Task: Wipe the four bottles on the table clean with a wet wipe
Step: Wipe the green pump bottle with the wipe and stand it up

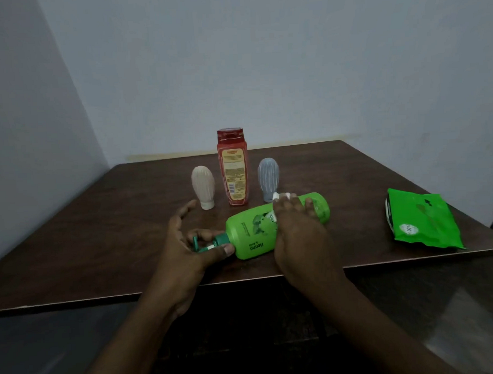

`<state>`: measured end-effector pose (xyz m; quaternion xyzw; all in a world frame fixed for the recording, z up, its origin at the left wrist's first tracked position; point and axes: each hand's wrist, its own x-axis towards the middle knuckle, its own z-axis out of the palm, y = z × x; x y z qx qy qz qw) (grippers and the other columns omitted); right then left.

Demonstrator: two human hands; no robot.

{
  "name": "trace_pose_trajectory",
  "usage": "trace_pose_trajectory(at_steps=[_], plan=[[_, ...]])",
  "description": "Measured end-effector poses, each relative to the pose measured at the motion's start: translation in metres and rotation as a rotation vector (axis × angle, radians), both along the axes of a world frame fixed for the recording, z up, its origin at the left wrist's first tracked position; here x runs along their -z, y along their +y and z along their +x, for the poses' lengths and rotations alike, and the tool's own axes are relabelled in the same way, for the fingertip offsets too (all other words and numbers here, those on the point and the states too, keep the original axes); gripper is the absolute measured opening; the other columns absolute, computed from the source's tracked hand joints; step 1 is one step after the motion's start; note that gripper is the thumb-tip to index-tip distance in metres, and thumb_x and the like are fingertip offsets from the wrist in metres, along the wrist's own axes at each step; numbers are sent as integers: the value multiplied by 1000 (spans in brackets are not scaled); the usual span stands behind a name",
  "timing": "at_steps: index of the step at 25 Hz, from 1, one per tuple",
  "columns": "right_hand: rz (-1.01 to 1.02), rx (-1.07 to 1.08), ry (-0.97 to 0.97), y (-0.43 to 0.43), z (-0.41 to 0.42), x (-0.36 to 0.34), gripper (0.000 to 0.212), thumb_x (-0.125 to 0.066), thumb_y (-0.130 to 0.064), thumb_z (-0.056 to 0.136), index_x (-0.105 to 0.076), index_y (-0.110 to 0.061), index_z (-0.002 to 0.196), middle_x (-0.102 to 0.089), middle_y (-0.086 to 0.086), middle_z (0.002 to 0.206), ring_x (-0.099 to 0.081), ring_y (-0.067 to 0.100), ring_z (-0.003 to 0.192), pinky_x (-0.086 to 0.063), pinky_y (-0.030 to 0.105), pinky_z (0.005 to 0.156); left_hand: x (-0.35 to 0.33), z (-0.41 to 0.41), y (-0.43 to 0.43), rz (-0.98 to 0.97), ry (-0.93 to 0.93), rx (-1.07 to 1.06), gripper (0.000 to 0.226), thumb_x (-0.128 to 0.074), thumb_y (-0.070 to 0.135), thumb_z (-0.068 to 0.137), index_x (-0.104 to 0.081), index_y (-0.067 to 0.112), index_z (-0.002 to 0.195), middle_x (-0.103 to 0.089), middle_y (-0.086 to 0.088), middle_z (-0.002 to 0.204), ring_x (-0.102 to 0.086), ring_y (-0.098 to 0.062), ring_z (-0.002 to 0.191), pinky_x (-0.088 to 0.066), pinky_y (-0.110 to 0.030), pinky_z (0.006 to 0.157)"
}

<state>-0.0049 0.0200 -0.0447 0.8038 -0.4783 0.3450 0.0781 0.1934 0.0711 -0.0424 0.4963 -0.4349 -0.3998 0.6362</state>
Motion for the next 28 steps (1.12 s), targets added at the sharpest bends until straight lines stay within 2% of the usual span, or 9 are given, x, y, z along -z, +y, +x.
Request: trace_pose_trajectory(at_steps=[3,7,12,15,17,19,22,26,28], plan=[[-83,-241,262,5,-3,3,63,-39,-16,87,-34,-7,149,-37,10,154,-29,22,145,-19,46,120,-4,-1,0,9,-5,5,113,-86,-7,59,-36,34,151,-73,-27,104,-73,-41,102,-60,-53,92],[8,143,119,-1,0,-3,63,-28,-22,88,-35,-8,149,-42,8,152,-30,20,145,-7,51,121,-7,-1,3,19,2,-2,112,-85,-4,57,-37,36,150,-76,-19,96,-76,-32,92,-62,-43,81],[45,-275,284,2,-3,-10,64,-39,-16,86,-33,-11,150,-36,5,155,-27,17,146,-10,44,122,-8,-4,-2,11,135,-34,102,-80,-6,65,-38,37,148,-73,-5,72,-75,-19,72,-63,-39,76],[67,127,203,-15,-16,-16,65,-39,-15,81,-41,-5,145,-50,12,145,-43,24,138,-14,50,120,-9,-7,-6,4,184,-25,96,-75,-15,76,-38,39,146,-69,-8,75,-75,-20,73,-66,-37,75],[40,207,252,-14,-20,-22,62,-43,-16,79,-48,-1,140,-58,16,136,-50,29,131,-19,49,117,-8,-8,-6,3,198,-24,94,-73,-16,79,-38,40,145,-69,-9,76,-76,-21,75,-66,-38,74],[-16,-43,312,-9,-19,-25,60,-61,-14,77,-54,-6,136,-60,10,135,-49,20,131,-19,38,116,-6,-5,-8,-5,223,-37,91,-72,-16,80,-38,40,144,-67,-14,80,-75,-24,78,-66,-37,71],[229,-364,208,-1,-26,-42,54,-49,-10,93,-44,-24,145,-40,-7,150,-25,8,143,-5,25,120,-3,-1,-10,-11,253,-49,90,-72,-15,80,-38,40,143,-63,-21,89,-74,-29,83,-66,-36,70],[170,178,325,-25,-47,-40,58,-37,-17,89,-38,-15,148,-44,8,150,-42,23,138,-15,39,121,1,-2,-12,-22,251,-34,89,-73,-13,79,-39,39,143,-62,-21,91,-72,-31,89,-66,-37,71],[121,177,351,-23,-43,-40,60,-34,-15,86,-42,-7,144,-49,14,145,-48,26,133,-17,43,121,3,-2,-13,-30,244,-35,86,-73,-13,79,-41,37,142,-63,-20,91,-72,-30,88,-66,-37,72]])
